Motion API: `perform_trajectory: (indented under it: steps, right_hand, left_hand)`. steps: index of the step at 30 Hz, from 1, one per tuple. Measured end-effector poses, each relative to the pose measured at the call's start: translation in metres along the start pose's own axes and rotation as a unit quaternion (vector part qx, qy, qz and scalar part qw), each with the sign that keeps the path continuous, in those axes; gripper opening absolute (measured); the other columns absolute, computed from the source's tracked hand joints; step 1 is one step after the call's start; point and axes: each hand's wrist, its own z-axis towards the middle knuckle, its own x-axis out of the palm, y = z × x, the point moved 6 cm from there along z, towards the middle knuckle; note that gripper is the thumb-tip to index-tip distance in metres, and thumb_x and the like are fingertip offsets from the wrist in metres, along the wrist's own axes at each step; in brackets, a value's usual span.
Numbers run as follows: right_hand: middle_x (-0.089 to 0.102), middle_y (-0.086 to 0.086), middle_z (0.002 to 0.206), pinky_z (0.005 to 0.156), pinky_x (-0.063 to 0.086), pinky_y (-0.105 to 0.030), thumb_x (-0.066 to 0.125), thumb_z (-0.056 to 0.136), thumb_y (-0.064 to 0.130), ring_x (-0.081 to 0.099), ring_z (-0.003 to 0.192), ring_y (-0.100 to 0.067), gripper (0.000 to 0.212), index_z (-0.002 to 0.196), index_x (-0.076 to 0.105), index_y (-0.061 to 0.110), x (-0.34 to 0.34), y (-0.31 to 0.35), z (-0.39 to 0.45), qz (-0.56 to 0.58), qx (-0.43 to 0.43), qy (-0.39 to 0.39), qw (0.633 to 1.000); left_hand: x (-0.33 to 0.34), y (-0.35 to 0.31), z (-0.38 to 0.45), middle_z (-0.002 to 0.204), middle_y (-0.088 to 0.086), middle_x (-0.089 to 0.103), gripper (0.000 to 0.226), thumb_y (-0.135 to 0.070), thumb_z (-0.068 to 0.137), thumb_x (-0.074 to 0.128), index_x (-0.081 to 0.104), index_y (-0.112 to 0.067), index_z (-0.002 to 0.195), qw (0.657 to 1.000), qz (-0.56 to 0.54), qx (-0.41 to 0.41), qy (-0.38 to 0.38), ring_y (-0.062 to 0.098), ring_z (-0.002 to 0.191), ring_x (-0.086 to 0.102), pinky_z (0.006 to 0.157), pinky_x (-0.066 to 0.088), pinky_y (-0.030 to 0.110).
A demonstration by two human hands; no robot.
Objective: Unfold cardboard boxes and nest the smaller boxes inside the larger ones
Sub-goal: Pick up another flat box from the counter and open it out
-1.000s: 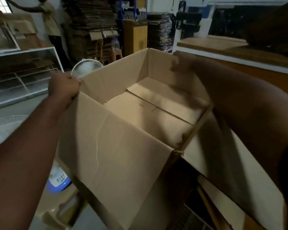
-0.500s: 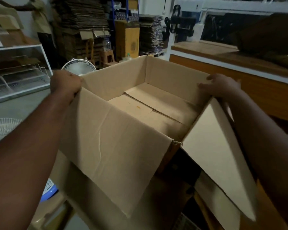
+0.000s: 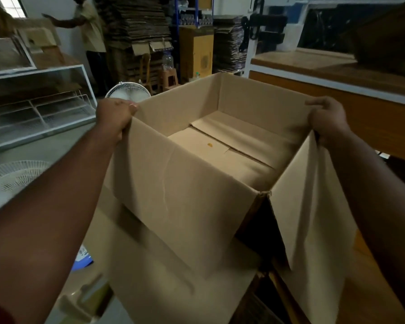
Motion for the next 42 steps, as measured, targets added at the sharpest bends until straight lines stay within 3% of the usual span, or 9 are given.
perform_trajectory:
  steps: [4, 10, 13, 19, 22, 25, 30, 37, 42]
  right_hand:
    - [0.045, -0.004, 0.148, 0.111, 0.051, -0.052, 0.063, 0.092, 0.005, 0.049, 0.137, -0.031, 0.039, 0.099, 0.070, 0.043, 0.007, -0.020, -0.010, -0.068, -0.032, 0.043, 0.996]
    - [0.040, -0.005, 0.165, 0.101, 0.052, -0.034, 0.055, 0.099, -0.002, 0.045, 0.144, -0.026, 0.037, 0.118, 0.072, 0.025, 0.015, -0.035, -0.026, -0.159, -0.026, 0.108, 0.981]
    - [0.069, -0.006, 0.127, 0.068, 0.043, -0.022, 0.063, 0.105, 0.024, 0.063, 0.102, -0.019, 0.017, 0.116, 0.076, 0.020, 0.027, -0.041, -0.046, -0.269, -0.076, 0.193, 0.941]
    - [0.071, 0.003, 0.071, 0.067, 0.054, -0.037, 0.035, 0.090, 0.090, 0.066, 0.067, -0.012, 0.079, 0.076, 0.076, 0.023, 0.017, -0.095, -0.081, -0.381, -0.262, 0.329, 0.823]
    - [0.064, 0.009, 0.063, 0.065, 0.050, -0.038, 0.036, 0.105, 0.070, 0.060, 0.060, -0.008, 0.066, 0.069, 0.070, 0.026, 0.018, -0.116, -0.093, -0.397, -0.402, 0.280, 0.777]
    - [0.054, 0.006, 0.056, 0.061, 0.045, -0.040, 0.036, 0.111, 0.057, 0.053, 0.053, -0.017, 0.065, 0.062, 0.058, 0.020, 0.023, -0.118, -0.100, -0.333, -0.448, 0.243, 0.793]
    - [0.051, 0.002, 0.053, 0.058, 0.044, -0.042, 0.035, 0.109, 0.063, 0.051, 0.050, -0.018, 0.070, 0.059, 0.053, 0.017, 0.021, -0.120, -0.097, -0.325, -0.419, 0.218, 0.819]
    - [0.052, 0.000, 0.054, 0.062, 0.042, -0.041, 0.050, 0.106, 0.042, 0.051, 0.052, -0.023, 0.052, 0.061, 0.059, 0.017, 0.019, -0.122, -0.108, -0.317, -0.441, 0.201, 0.816]
    - [0.054, -0.001, 0.056, 0.069, 0.045, -0.043, 0.044, 0.102, 0.044, 0.053, 0.057, -0.026, 0.052, 0.062, 0.061, 0.016, 0.020, -0.122, -0.108, -0.336, -0.418, 0.179, 0.825]
  left_hand:
    - [0.000, 0.027, -0.005, 0.101, 0.007, 0.078, 0.028, -0.023, 0.084, 0.082, 0.080, -0.014, 0.110, 0.999, 0.039, -0.004, 0.015, 0.017, 0.091, 0.072, 0.092, 0.060, 0.036]
    - [0.009, 0.002, -0.033, 0.097, 0.006, 0.076, 0.022, -0.026, 0.092, 0.076, 0.081, -0.013, 0.110, 0.985, 0.130, 0.096, 0.063, 0.019, 0.092, 0.070, 0.091, 0.055, 0.037]
    - [0.014, 0.000, -0.041, 0.097, 0.004, 0.079, 0.021, -0.032, 0.089, 0.076, 0.082, -0.019, 0.104, 0.981, 0.149, 0.109, 0.062, 0.021, 0.094, 0.072, 0.093, 0.058, 0.042]
    - [0.013, 0.047, -0.043, 0.129, 0.003, 0.072, 0.024, -0.031, 0.092, 0.069, 0.079, -0.028, 0.114, 0.950, 0.278, 0.050, 0.132, 0.027, 0.119, 0.064, 0.105, 0.048, 0.037]
    - [0.027, 0.084, -0.047, 0.156, 0.009, 0.050, 0.052, -0.036, 0.090, 0.070, 0.063, -0.027, 0.141, 0.931, 0.299, -0.021, 0.206, 0.034, 0.138, 0.049, 0.117, 0.038, 0.043]
    - [0.044, 0.104, -0.055, 0.159, 0.015, 0.043, 0.062, -0.040, 0.097, 0.065, 0.047, -0.024, 0.155, 0.909, 0.361, -0.012, 0.208, 0.038, 0.141, 0.046, 0.115, 0.038, 0.046]
    - [0.055, 0.091, -0.054, 0.151, 0.015, 0.051, 0.046, -0.043, 0.103, 0.048, 0.054, -0.024, 0.145, 0.845, 0.501, 0.042, 0.182, 0.039, 0.137, 0.047, 0.110, 0.037, 0.048]
    - [0.069, 0.104, -0.042, 0.155, 0.024, 0.044, 0.044, -0.028, 0.110, 0.041, 0.048, -0.008, 0.149, 0.859, 0.462, 0.051, 0.214, 0.044, 0.142, 0.041, 0.114, 0.031, 0.048]
    - [0.069, 0.110, -0.044, 0.138, 0.027, 0.054, 0.044, -0.037, 0.108, 0.039, 0.051, -0.008, 0.138, 0.853, 0.480, 0.075, 0.190, 0.046, 0.128, 0.052, 0.105, 0.044, 0.054]
